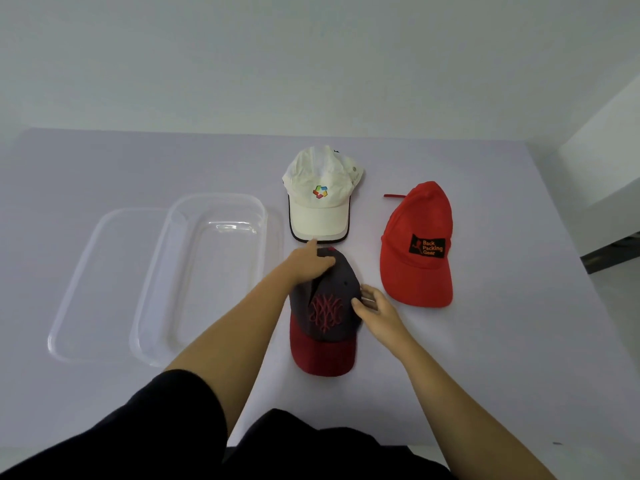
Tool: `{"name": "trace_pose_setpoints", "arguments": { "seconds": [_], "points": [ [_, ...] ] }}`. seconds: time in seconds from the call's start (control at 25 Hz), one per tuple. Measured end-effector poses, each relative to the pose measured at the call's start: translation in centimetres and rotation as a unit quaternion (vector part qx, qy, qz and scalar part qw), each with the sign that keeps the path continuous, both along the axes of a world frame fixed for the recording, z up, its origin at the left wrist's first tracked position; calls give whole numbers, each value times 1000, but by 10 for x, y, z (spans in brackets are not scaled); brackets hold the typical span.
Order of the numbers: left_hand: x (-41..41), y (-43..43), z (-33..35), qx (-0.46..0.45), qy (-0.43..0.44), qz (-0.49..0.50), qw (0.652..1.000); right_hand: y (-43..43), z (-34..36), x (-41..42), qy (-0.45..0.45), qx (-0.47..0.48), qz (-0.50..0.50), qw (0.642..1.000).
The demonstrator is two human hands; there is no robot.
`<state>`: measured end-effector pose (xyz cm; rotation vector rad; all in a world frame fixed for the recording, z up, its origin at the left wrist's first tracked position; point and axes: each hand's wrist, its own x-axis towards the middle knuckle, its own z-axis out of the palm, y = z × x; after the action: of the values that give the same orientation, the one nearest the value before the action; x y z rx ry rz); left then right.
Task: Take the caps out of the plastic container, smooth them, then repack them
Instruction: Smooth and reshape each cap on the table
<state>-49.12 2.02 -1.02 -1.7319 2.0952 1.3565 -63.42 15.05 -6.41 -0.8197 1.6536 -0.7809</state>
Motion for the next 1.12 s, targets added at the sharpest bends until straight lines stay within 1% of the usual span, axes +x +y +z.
{"name": "trace_pose_setpoints", "arguments": {
  "seconds": [0.04,0.08,0.16,0.24,0.36,0.56,0.76,0.84,0.92,0.96,1.0,1.04,1.08,1.12],
  "points": [
    [2,-4,-1,65,24,20,997,-2,-2,0,-10,6,-1,1000],
    [4,-6,-2,117,75,44,989,-3,-4,0,-19,10,5,1000],
    [6,-6,2,189,195,95,958,-5,-7,0,-51,3,17,999],
    [8,-2,9,188,253,104,943,-6,-4,-1,-93,-34,9,995],
    [12,3,10,163,277,69,944,-6,2,-4,-120,-76,5,990],
    [17,5,10,125,268,40,954,-5,9,-11,-114,-72,53,989],
    [12,15,4,91,267,30,959,-14,13,-17,-140,-19,88,986],
    [11,15,7,80,271,41,958,-18,16,-19,-149,-16,88,985],
    [16,13,11,80,257,79,960,-21,14,-21,-160,-10,82,984],
    [20,11,10,69,225,86,968,-21,12,-22,-171,-11,66,983],
    [25,8,10,44,170,67,982,-22,10,-23,-184,-15,39,982],
    [28,7,8,18,104,28,994,-23,9,-23,-201,-22,10,979],
    [29,7,5,1,53,-8,999,-25,8,-22,-212,-25,-13,977],
    [30,8,3,-7,27,-25,999,-26,6,-20,-215,-24,-26,976]
  ]
}}
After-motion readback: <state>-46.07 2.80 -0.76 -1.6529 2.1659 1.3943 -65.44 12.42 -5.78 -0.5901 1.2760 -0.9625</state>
